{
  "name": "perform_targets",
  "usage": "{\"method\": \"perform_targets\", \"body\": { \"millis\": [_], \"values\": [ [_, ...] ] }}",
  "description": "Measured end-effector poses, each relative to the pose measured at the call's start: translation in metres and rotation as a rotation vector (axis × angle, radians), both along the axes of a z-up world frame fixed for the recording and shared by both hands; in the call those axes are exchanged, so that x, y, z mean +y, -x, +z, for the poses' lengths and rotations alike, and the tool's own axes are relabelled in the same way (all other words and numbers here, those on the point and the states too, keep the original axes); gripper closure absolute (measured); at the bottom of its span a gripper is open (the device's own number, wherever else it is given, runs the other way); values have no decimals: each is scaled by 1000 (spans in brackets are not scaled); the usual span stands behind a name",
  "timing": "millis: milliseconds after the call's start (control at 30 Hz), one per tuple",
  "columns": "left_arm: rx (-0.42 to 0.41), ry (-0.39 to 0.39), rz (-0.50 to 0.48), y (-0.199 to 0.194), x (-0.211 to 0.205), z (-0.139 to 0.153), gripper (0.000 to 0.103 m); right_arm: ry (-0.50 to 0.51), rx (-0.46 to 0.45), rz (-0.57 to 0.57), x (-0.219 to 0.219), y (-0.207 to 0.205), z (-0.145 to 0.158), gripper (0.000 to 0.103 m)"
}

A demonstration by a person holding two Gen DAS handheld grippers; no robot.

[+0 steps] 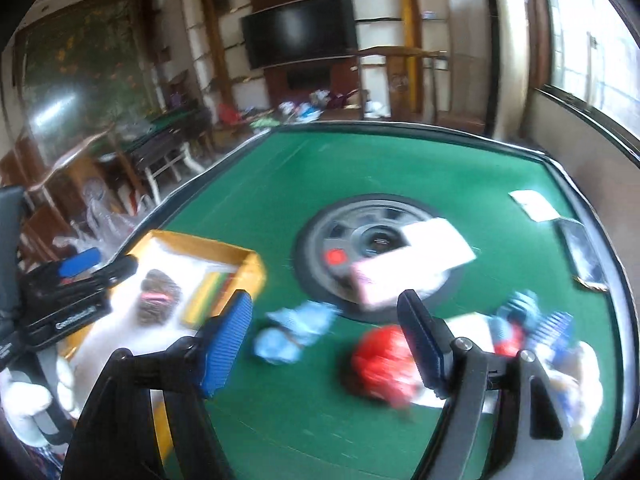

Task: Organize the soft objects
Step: 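Grasp the blue cloth with the left tool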

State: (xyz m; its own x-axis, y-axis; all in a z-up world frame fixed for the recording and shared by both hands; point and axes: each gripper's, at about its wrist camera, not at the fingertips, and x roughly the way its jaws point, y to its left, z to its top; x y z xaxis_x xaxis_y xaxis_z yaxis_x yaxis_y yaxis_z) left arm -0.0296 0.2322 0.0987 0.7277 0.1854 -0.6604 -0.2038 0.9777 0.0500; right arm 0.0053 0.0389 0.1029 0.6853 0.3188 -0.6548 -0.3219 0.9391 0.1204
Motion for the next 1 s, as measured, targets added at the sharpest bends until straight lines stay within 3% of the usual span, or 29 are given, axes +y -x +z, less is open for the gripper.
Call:
{"method": "perform_targets", "body": {
  "millis": [267, 633, 767, 933, 1000],
  "values": [
    [-3, -97, -76, 5, -64, 4, 30, -63, -42, -162, -96, 13, -5, 30],
    [73, -148, -143, -11, -124, -9, 30, -137, -64, -293, -174, -3, -20, 30],
    [140, -103, -155, -25, -130, -21, 30, -162, -60, -319, -193, -7, -32, 28],
    [236, 109, -152, -48, -117, -42, 31, -191, -22, -327, -206, -8, -37, 28],
    [263, 135, -143, -57, -117, -52, 31, -206, -18, -321, -208, -6, -37, 27]
  ]
}}
